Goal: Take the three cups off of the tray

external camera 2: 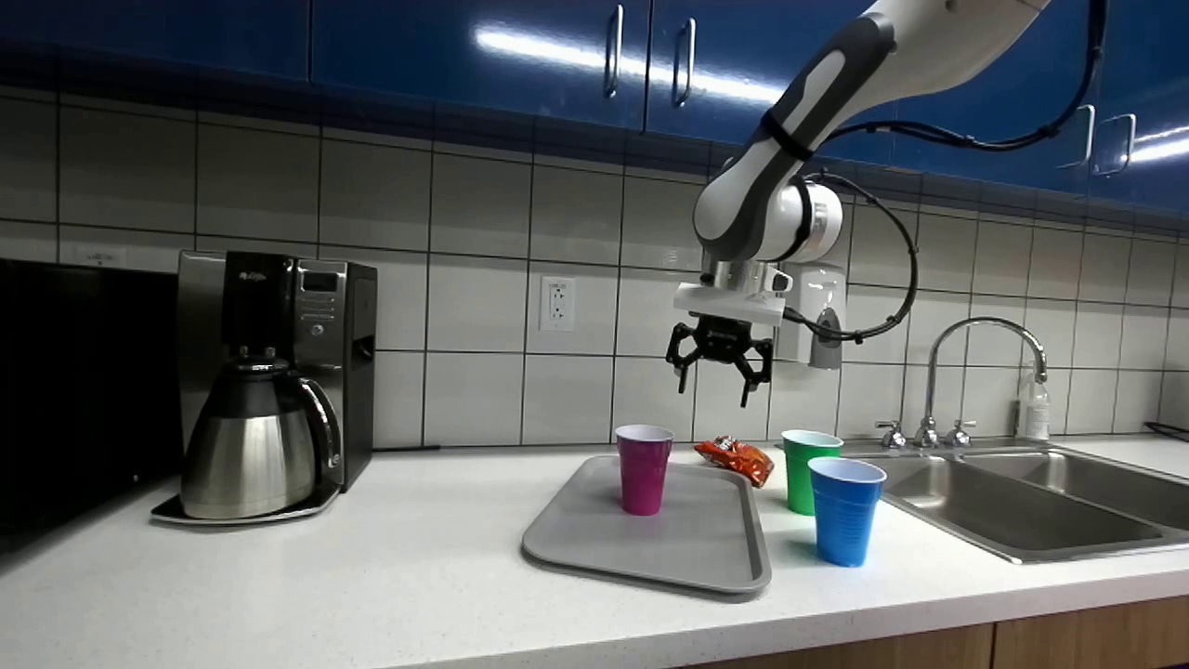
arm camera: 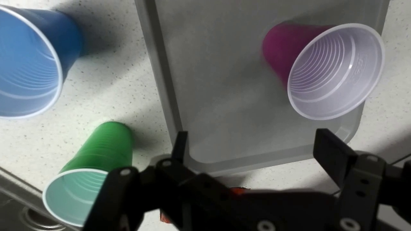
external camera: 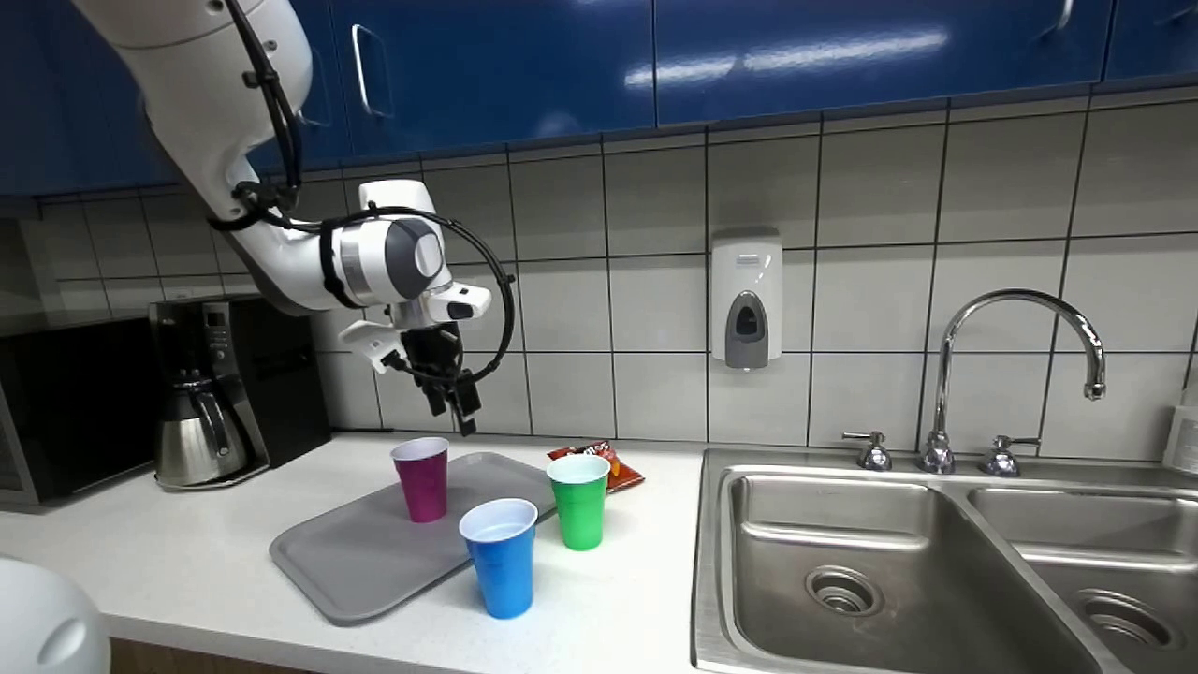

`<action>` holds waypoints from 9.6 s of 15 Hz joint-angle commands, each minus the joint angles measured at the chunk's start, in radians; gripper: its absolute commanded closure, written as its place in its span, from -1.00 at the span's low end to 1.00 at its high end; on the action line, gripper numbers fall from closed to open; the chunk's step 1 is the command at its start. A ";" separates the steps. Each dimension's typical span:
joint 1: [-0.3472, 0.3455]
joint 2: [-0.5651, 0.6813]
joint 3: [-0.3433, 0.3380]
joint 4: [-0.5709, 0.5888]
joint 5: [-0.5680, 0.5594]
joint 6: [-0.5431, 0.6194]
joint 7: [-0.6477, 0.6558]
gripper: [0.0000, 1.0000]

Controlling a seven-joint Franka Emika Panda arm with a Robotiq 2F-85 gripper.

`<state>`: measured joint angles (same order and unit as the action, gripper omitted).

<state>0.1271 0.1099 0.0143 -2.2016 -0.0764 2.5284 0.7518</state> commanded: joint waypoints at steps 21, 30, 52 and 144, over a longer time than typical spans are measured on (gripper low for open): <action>0.107 0.202 0.000 0.213 -0.099 -0.169 0.183 -1.00; 0.125 0.270 -0.010 0.263 -0.093 -0.195 0.193 -1.00; 0.143 0.296 -0.008 0.291 -0.085 -0.214 0.200 0.98; 0.256 0.237 0.163 0.301 0.121 -0.059 -0.021 -1.00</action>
<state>0.4077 0.4273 0.1802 -1.8075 0.0198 2.4426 0.7681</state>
